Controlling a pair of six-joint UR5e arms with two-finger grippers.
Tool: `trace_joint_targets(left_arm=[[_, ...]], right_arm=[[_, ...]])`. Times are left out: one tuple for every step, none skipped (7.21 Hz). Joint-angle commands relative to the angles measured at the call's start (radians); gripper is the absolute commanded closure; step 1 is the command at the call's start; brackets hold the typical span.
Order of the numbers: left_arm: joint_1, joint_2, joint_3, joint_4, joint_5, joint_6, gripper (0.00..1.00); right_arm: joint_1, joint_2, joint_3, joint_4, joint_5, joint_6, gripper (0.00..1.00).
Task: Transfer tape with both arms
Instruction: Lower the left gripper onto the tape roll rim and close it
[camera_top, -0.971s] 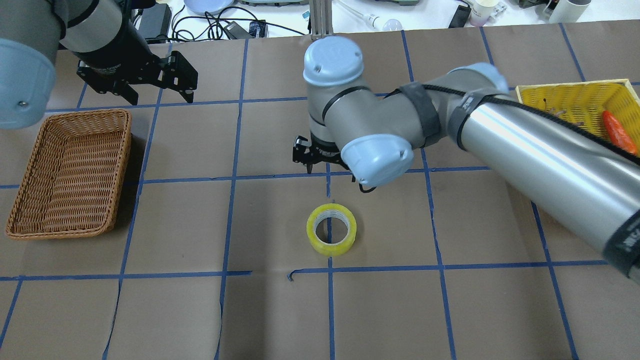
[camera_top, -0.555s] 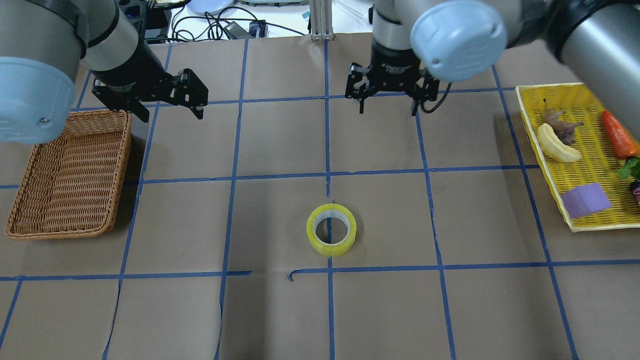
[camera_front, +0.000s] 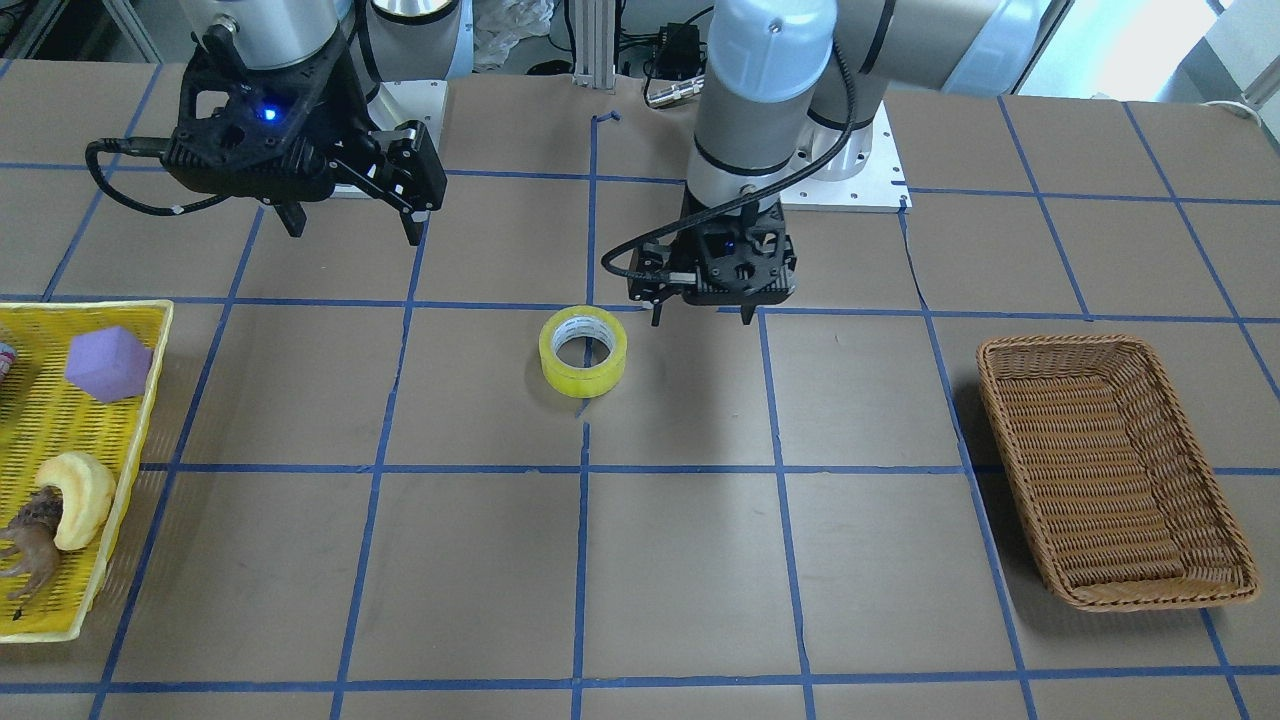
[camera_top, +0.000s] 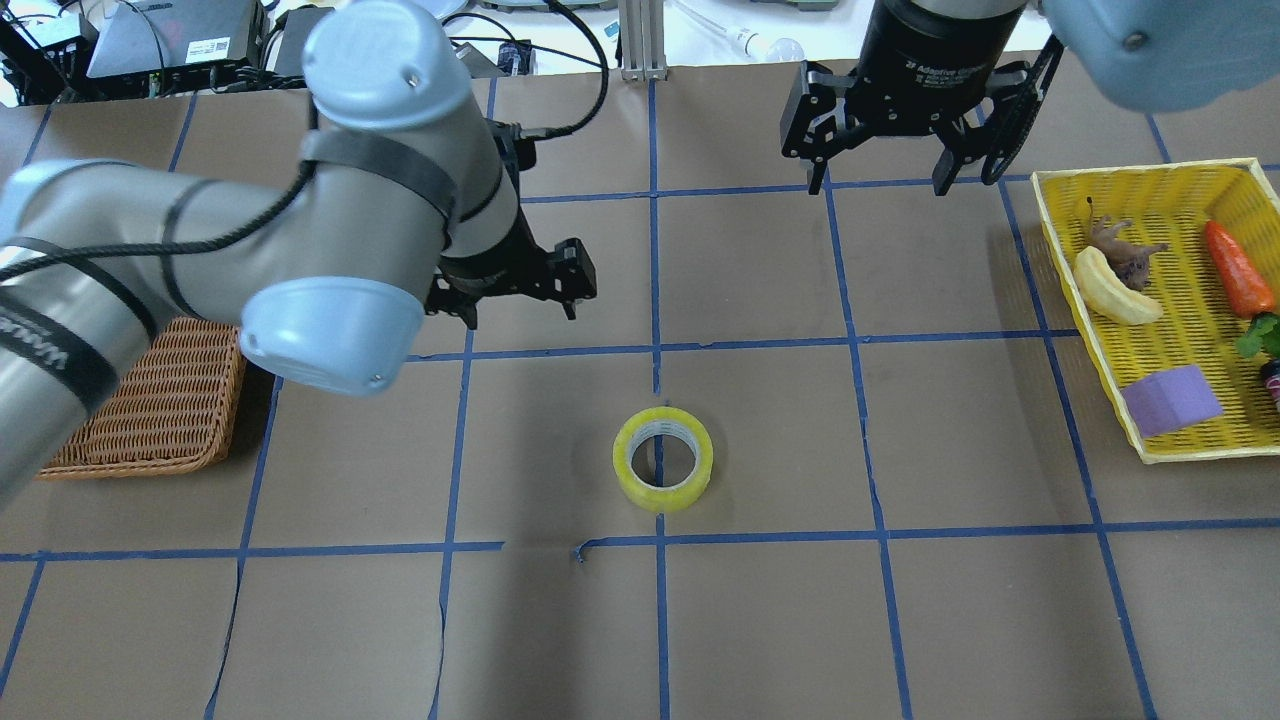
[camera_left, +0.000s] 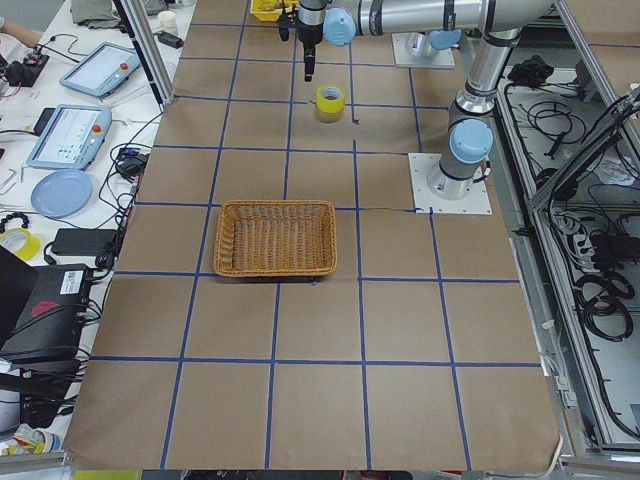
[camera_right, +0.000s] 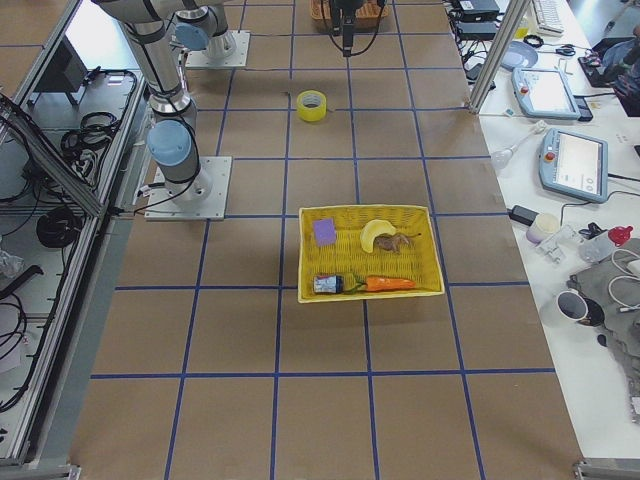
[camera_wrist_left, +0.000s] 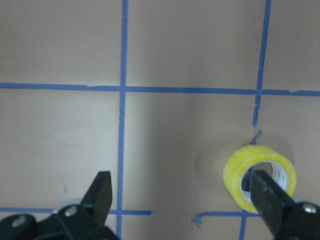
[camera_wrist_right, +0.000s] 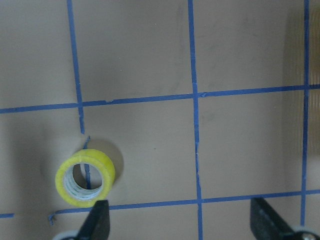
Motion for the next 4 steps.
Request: trace_joint_targets(left_arm=[[-0.062,-0.071,-0.164,0.251,-0.013,-0.038,0.0],[-0.071,-0.088,-0.185,0.262,-0.065,-0.069,0.0],[-0.092,-0.104,-0.191,0.259,-0.116,-0.157,0.0],[-0.111,-0.129,-0.202,0.256,-0.11,-0.158,0.0]], right_arm=[[-0.011,-0.024,0.079,-0.081,-0.072,-0.123,0.0],[-0.015,-0.024,0.072,-0.078,-0.07,-0.144,0.0],[-0.032,-0.02,0.052,-0.082,-0.063,-0.147,0.0],[-0.067,-0.008,0.029,-0.076,-0.054,-0.147,0.0]])
